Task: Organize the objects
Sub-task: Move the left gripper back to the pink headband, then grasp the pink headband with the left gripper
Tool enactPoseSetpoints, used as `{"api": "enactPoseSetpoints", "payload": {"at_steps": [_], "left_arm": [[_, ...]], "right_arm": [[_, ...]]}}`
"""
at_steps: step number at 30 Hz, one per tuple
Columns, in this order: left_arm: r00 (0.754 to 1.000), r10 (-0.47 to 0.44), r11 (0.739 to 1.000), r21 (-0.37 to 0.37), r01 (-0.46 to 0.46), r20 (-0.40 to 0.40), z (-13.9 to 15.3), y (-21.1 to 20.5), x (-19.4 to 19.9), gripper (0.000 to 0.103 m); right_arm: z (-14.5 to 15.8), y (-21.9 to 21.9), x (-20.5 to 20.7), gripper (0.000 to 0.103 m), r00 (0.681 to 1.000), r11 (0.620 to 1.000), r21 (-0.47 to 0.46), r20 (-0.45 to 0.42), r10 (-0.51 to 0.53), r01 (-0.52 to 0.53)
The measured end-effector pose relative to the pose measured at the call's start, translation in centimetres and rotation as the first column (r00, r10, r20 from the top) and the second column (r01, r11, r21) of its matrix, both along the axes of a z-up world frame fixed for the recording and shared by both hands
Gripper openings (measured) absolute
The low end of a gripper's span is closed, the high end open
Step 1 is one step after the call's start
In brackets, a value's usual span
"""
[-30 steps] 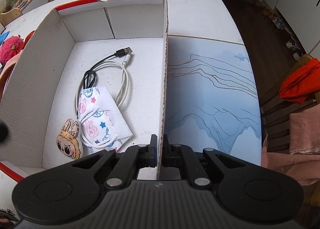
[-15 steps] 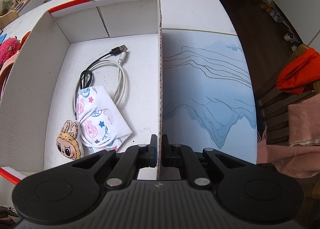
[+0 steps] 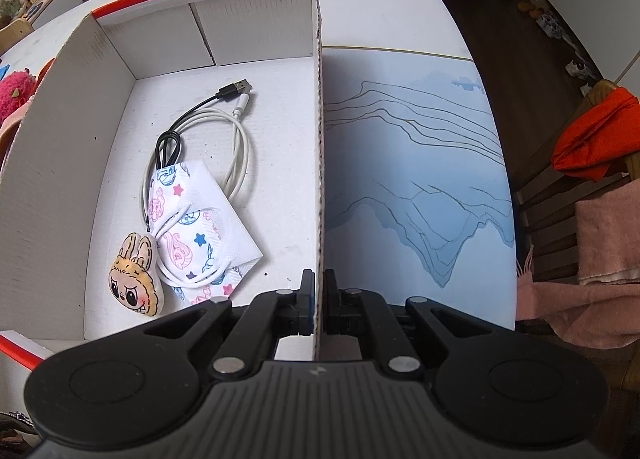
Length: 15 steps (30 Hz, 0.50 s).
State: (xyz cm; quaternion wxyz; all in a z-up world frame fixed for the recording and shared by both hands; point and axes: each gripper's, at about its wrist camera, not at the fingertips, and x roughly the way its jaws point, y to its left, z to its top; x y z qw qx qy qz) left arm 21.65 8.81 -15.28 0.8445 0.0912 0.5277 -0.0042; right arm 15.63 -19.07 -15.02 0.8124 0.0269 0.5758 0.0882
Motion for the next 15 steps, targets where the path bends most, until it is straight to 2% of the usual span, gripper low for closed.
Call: {"api": "enactPoseSetpoints", "payload": {"at_steps": [6, 9, 11, 12, 14, 15], "left_arm": [[1.0, 0.017, 1.0, -0.006, -0.017, -0.007, -0.7, -0.1, -0.3, 0.087], [1.0, 0.014, 1.0, -0.012, -0.014, -0.003, -0.3, -0.2, -0.5, 0.069], [1.0, 0.006, 1.0, -0.009, -0.006, 0.005, 0.0, -0.4, -0.8, 0.05], [1.0, 0.004, 1.0, -0.011, -0.004, 0.003, 0.2, -0.4, -0.9, 0.047], [1.0, 0.004, 1.0, -0.003, -0.004, 0.0, 0.6, -0.5, -1.0, 0.026], [1.0, -0.001, 1.0, -0.008, 0.001, 0.003, 0.9, -0.6, -1.1, 0.024]], "right_arm": [[0.0, 0.0, 0.0, 0.003, 1.0, 1.0, 0.0, 0.001, 0.0, 0.0], [0.0, 0.0, -0.1, 0.003, 1.0, 1.0, 0.001, -0.004, 0.0, 0.0], [-0.1, 0.1, -0.1, 0.003, 1.0, 1.0, 0.002, -0.005, -0.001, 0.001], [-0.1, 0.0, -0.1, 0.003, 1.0, 1.0, 0.003, -0.005, -0.002, 0.002], [-0.1, 0.1, -0.2, 0.003, 1.0, 1.0, 0.003, -0.005, -0.003, 0.003], [-0.1, 0.1, -0.2, 0.003, 1.0, 1.0, 0.003, -0.005, -0.002, 0.002]]}}
